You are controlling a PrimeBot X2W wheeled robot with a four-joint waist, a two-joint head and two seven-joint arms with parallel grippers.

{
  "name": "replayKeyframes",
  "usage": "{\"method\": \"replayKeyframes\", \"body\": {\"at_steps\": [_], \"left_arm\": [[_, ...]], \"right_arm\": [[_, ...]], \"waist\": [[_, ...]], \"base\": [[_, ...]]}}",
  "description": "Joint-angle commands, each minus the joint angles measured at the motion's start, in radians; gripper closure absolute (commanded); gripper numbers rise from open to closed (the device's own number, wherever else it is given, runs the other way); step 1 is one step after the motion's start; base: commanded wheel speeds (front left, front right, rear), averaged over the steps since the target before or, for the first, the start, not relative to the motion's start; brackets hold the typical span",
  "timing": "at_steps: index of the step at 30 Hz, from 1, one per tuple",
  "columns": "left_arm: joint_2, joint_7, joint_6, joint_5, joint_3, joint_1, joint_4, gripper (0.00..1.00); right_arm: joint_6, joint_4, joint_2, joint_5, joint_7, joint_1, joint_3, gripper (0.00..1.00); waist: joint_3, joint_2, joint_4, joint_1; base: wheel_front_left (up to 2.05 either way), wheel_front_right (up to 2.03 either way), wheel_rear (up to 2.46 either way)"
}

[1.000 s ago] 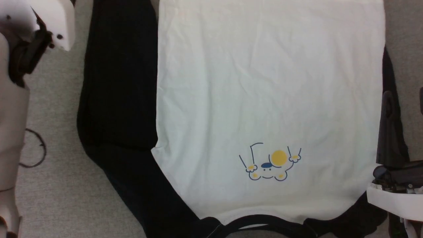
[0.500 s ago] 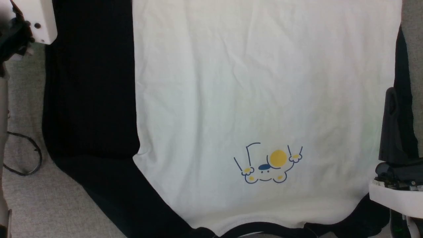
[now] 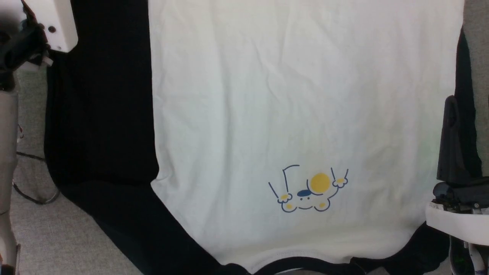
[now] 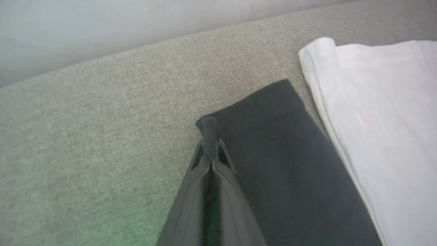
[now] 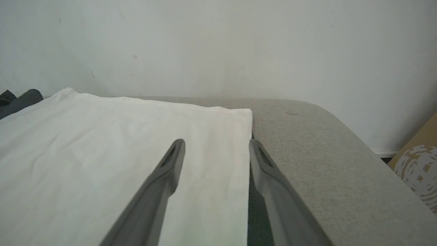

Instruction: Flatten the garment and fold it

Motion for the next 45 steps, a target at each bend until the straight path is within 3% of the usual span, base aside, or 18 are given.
{"method": "replayKeyframes", "body": {"at_steps": [1,12,22,32,38,45], "left_arm": [[0.002,-0.022,-0.007,0.015,-0.012,0.034,0.009,1.0],[0.016,-0.267,0.008,0.056,0.034,0.102,0.048,1.0],[0.03,-0.42,0.044,0.005,0.125,0.344,0.013,1.0],[0.079,-0.45,0.072,-0.048,0.218,0.56,-0.109,1.0],[0.118,-0.421,0.129,-0.053,0.276,0.682,-0.245,1.0],[0.119,-0.382,0.192,-0.046,0.298,0.804,-0.413,1.0]], "right_arm": [[-0.001,0.003,0.002,0.001,-0.001,-0.014,0.001,0.0],[-0.001,0.031,0.002,0.005,-0.005,0.011,-0.019,0.0],[-0.001,0.06,0.002,0.019,0.018,0.105,-0.038,0.0],[-0.001,0.059,0.002,0.034,0.05,0.198,-0.036,0.0],[-0.001,0.051,0.002,0.041,0.064,0.241,-0.037,0.0],[-0.001,0.044,0.002,0.051,0.07,0.279,-0.048,0.0]], "waist": [[-0.013,0.0,-0.003,0.0],[-0.197,0.0,0.022,0.0],[-0.471,0.0,0.071,0.0],[-0.652,0.0,0.114,0.0],[-0.721,0.0,0.129,0.0],[-0.76,0.0,0.145,0.0]], "base": [[0.0,0.0,0.0],[0.0,0.0,0.0],[0.0,0.0,0.0],[0.0,0.0,0.0],[0.0,0.0,0.0],[0.0,0.0,0.0]]}}
